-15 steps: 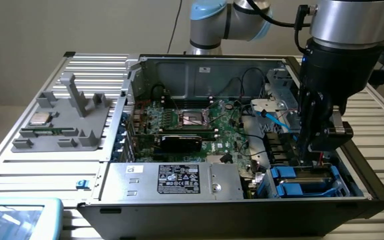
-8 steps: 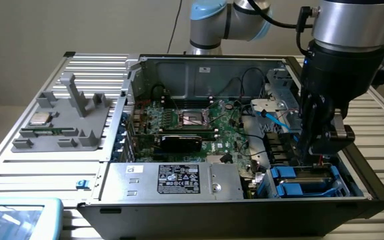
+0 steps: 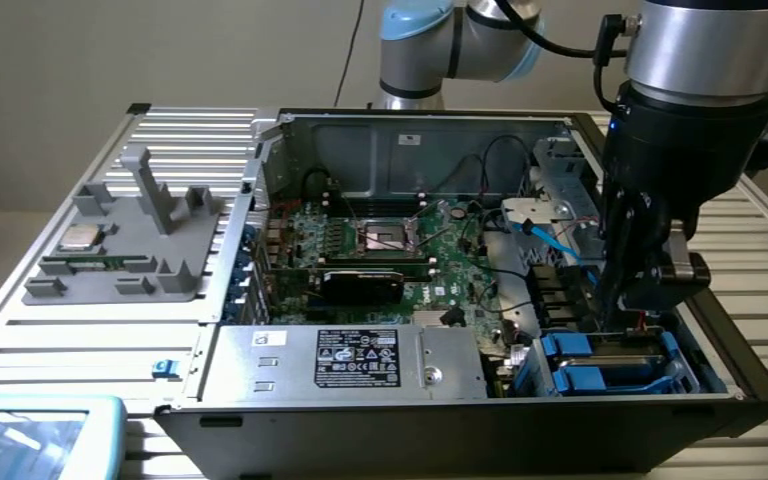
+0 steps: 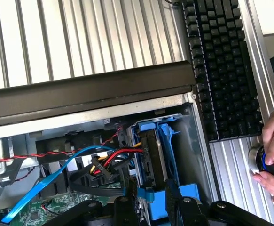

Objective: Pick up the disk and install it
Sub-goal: 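Insert the first disk wire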

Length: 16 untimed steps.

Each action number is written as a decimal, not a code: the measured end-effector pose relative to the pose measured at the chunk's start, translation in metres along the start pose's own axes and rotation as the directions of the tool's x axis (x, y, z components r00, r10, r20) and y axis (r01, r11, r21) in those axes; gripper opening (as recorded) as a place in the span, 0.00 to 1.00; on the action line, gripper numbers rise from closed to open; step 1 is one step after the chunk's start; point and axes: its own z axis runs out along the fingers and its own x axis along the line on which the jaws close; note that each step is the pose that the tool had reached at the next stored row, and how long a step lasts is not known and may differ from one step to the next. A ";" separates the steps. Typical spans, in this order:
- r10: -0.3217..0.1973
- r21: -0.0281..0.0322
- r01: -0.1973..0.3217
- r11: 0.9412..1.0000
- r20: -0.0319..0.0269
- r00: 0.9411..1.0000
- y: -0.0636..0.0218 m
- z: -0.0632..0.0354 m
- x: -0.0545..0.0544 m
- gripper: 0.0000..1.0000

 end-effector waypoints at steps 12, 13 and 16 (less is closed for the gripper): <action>0.000 -0.001 0.000 1.000 -0.002 1.000 0.0001 0.0000 0.000 0.27; 0.001 -0.003 -0.001 1.000 -0.003 1.000 0.0001 0.0000 0.000 0.27; 0.001 -0.004 -0.001 1.000 -0.003 1.000 0.0000 0.0000 0.000 0.27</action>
